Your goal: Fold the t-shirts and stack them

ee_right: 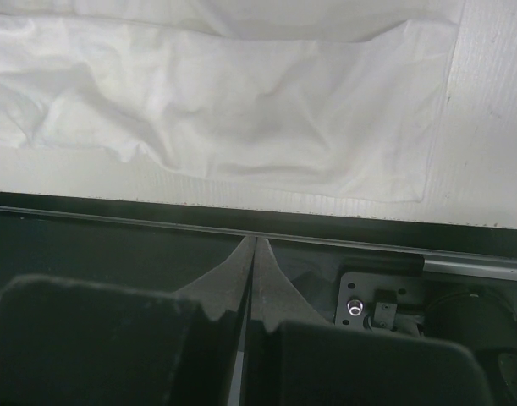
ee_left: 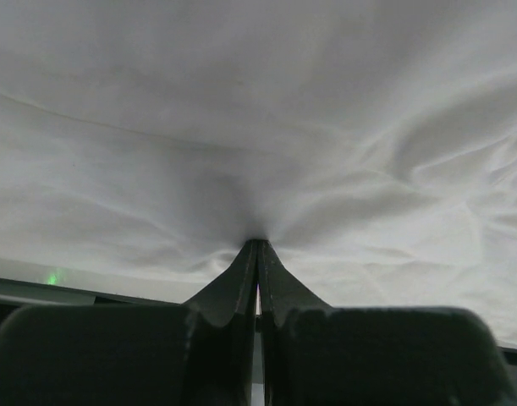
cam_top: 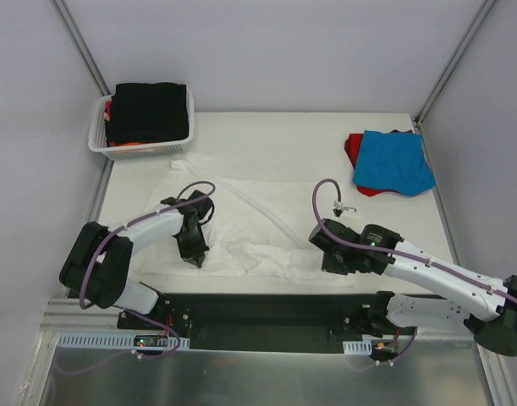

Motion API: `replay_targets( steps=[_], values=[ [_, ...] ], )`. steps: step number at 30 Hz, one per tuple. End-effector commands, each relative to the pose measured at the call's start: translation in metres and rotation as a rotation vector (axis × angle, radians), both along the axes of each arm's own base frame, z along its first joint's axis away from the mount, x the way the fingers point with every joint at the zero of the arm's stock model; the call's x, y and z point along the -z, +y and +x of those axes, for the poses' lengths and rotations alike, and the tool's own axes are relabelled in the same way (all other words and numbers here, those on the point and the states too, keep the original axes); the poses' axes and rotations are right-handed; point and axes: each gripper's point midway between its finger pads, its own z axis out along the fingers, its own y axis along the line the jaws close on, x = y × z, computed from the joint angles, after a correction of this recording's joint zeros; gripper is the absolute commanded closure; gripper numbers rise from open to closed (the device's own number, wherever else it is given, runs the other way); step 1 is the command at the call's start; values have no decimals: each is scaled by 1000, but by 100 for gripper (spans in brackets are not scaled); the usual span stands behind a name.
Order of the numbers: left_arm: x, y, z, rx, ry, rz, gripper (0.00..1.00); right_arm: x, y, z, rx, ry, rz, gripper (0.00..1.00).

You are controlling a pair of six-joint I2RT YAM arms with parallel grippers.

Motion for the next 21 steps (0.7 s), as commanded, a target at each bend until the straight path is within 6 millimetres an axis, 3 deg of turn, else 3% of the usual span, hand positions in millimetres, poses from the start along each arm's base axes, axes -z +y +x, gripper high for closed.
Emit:
replay_targets(
  steps=[1, 11, 17, 21],
  values=[
    [8, 34, -28, 4, 158, 205, 100, -5, -4, 3, 3, -24, -16, 99],
    [-2, 60, -32, -52, 230, 423, 100, -8, -5, 5, -25, -37, -23, 99],
    [-12, 60, -23, -49, 195, 449, 100, -7, -12, 4, -32, -50, -37, 99],
    [-37, 43, -2, -43, 50, 413, 100, -2, -10, 5, -50, -42, -48, 99]
  ],
)
